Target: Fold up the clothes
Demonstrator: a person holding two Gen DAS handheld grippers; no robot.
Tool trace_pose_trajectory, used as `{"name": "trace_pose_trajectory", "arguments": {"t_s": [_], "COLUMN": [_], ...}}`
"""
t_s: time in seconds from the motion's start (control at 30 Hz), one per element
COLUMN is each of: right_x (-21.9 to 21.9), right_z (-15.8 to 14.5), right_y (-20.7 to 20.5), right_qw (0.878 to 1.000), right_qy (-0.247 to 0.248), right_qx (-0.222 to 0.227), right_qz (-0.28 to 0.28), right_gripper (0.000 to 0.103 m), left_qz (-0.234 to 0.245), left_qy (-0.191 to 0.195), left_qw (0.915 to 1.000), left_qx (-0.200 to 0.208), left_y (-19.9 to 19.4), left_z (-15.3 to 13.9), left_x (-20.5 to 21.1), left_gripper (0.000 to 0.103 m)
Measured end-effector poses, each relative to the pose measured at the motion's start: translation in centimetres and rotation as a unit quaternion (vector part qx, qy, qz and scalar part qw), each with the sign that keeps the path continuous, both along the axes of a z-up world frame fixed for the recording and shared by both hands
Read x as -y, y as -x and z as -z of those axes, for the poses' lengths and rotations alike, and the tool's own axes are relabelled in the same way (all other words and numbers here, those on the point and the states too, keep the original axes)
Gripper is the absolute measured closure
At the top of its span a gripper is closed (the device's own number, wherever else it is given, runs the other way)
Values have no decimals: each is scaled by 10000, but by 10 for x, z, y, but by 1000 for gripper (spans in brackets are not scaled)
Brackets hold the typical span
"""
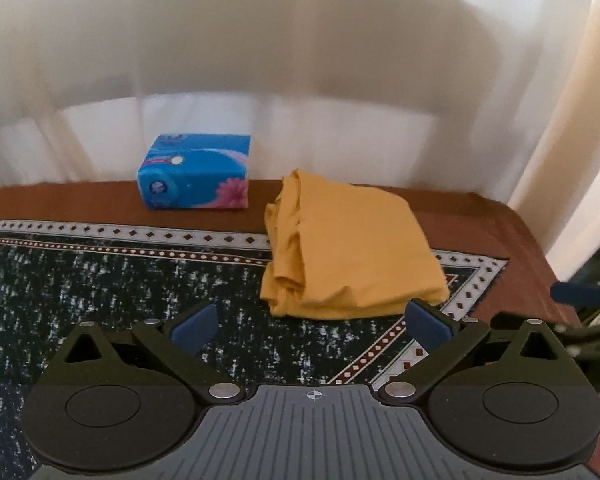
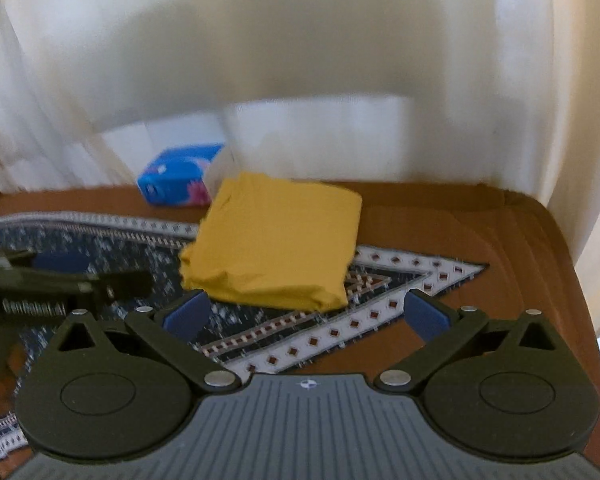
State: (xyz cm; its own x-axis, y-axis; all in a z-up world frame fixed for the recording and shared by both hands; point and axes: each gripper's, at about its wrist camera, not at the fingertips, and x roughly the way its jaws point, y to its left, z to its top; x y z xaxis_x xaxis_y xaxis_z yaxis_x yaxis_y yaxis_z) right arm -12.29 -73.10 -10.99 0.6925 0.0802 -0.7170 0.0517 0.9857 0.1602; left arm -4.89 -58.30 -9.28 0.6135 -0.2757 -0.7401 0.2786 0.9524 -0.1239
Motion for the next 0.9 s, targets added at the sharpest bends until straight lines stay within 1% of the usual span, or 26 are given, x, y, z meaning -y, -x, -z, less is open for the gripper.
{"name": "trace_pose_trajectory", "arguments": {"t_s": [0.1, 0.23, 0.33, 0.43, 0.63, 0.9], "right_x": [1, 2, 3, 2, 3, 8], "right_z": [7, 12, 15, 16, 21, 29], "right_y": [-3, -8, -13, -17, -24, -26], "right_qw": [10000, 9999, 9998, 9998, 9997, 9992], "right_qy": [3, -99, -94, -70, -58, 41], "right_qx": [-74, -104, -145, -164, -220, -404], "right_qz": [-27, 26, 32, -24, -38, -32], "right_gripper": [0, 0, 0, 0, 0, 0], "left_qz": [22, -64, -161, -105, -5, 153], "left_qy": [-138, -180, -363, -540, -570, -589], "left_qw": [9998, 9998, 9990, 9983, 9983, 9981], "left_qx": [105, 112, 186, 209, 66, -73], "left_y": [-2, -10, -13, -17, -25, -29], "left_z": [-1, 0, 0, 3, 9, 18], "left_x": [7, 14, 19, 23, 28, 36], "left_gripper": [0, 0, 0, 0, 0, 0]}}
